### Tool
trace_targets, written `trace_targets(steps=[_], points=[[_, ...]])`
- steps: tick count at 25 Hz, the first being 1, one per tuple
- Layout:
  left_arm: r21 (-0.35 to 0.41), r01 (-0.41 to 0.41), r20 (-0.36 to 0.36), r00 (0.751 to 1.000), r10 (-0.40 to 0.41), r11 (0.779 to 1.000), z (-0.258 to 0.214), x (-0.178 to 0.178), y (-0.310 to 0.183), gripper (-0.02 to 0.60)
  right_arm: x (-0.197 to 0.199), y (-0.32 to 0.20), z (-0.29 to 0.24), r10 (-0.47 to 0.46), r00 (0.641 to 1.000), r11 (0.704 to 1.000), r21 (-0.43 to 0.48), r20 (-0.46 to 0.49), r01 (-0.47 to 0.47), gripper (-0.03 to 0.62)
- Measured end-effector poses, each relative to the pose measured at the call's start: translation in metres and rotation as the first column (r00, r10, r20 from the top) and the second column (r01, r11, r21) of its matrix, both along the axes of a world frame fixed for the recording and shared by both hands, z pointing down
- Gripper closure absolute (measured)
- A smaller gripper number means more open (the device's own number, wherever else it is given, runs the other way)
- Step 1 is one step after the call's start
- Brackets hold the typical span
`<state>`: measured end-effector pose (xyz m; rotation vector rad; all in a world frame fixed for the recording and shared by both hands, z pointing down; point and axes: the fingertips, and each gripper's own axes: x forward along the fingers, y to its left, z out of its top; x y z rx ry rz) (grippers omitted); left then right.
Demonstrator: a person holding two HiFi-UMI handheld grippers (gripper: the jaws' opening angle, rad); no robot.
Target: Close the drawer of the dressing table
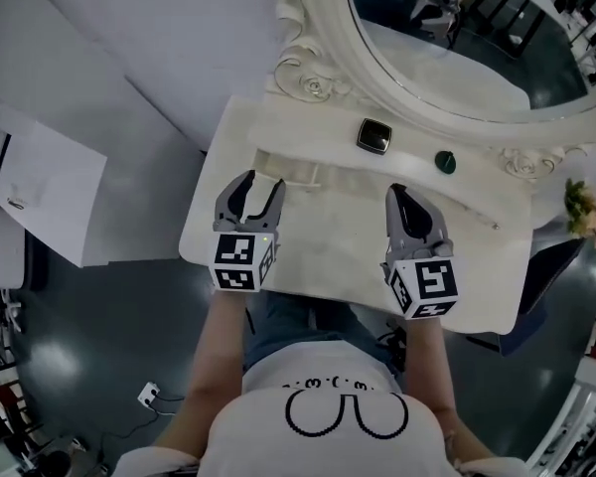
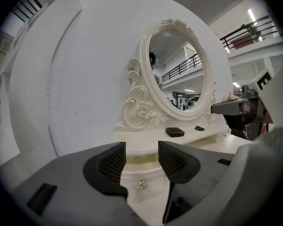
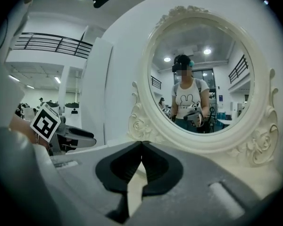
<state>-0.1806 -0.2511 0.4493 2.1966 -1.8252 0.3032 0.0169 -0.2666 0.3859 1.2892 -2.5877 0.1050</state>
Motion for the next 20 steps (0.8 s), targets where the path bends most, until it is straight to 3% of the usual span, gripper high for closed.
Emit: trace_targets(steps=[12, 20], points=[[-0.216, -0.079, -0.024, 0.997, 0.076, 0.973, 0.105, 0.003, -0.004, 0.376, -0.009, -0.003, 0.055, 0.042, 0.996, 0.992, -0.114, -0.072, -0.051, 0.594], [-0.263, -0.09, -0.024, 0.996, 0.087, 0.961, 0.13, 0.007, -0.007, 0.403, -0.01, 0.001, 0.073, 0.061, 0.993, 0.985, -0.153, -0.096, -0.076, 0.594]])
